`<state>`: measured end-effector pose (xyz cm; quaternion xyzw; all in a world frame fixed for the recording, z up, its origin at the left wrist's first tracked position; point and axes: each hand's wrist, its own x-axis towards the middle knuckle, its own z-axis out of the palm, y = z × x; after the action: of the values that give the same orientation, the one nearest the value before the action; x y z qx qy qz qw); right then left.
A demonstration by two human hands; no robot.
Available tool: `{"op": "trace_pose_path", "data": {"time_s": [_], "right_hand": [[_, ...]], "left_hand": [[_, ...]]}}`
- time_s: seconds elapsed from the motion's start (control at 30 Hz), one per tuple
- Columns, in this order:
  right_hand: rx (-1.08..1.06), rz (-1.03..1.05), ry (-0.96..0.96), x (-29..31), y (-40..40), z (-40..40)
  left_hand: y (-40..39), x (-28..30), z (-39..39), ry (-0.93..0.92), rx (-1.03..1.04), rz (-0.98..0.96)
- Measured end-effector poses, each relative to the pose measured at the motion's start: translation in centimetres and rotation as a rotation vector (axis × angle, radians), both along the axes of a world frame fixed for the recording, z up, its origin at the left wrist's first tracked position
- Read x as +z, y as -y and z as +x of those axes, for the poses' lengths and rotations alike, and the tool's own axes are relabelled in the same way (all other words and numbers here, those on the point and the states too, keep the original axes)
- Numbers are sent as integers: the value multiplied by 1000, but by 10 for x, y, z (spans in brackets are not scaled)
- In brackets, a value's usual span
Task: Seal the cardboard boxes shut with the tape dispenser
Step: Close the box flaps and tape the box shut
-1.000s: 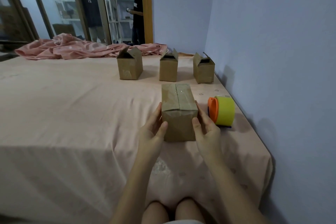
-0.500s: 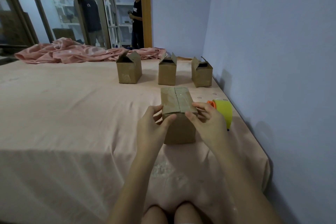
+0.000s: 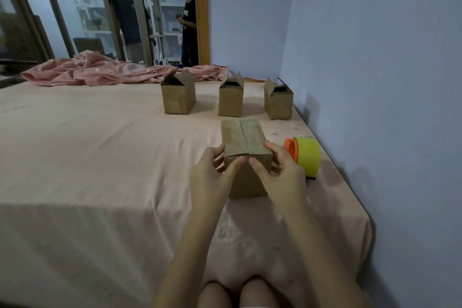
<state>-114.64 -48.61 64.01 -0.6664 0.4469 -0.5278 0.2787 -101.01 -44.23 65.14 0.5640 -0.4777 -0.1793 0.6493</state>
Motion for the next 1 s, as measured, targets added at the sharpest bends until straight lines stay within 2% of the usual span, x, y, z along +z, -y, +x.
{"op": "trace_pose_path", "data": {"time_s": [0.17, 0.3, 0.53, 0.7, 0.77, 0.87, 0.93, 1.0], "right_hand": [[-3, -28, 86, 2, 7, 0], [69, -64, 120, 5, 9, -7], [81, -103, 98, 4, 8, -11], [154, 63, 200, -4, 6, -12], [176, 179, 293, -12, 10, -10], [115, 299, 185, -26, 8, -9], [68, 321, 42, -34, 6, -11], [76, 335, 2, -35, 6, -11]], "left_hand": [[1, 2, 10, -211, -104, 4], [-2, 1, 10, -250, -144, -16], [-3, 1, 8, -212, -200, -68], [-2, -14, 0, -220, -191, 28], [-2, -22, -12, -127, -145, 87], [0, -28, -31, 38, -1, 66], [5, -27, -38, 41, 45, 49], [9, -26, -43, 15, 83, 54]]}}
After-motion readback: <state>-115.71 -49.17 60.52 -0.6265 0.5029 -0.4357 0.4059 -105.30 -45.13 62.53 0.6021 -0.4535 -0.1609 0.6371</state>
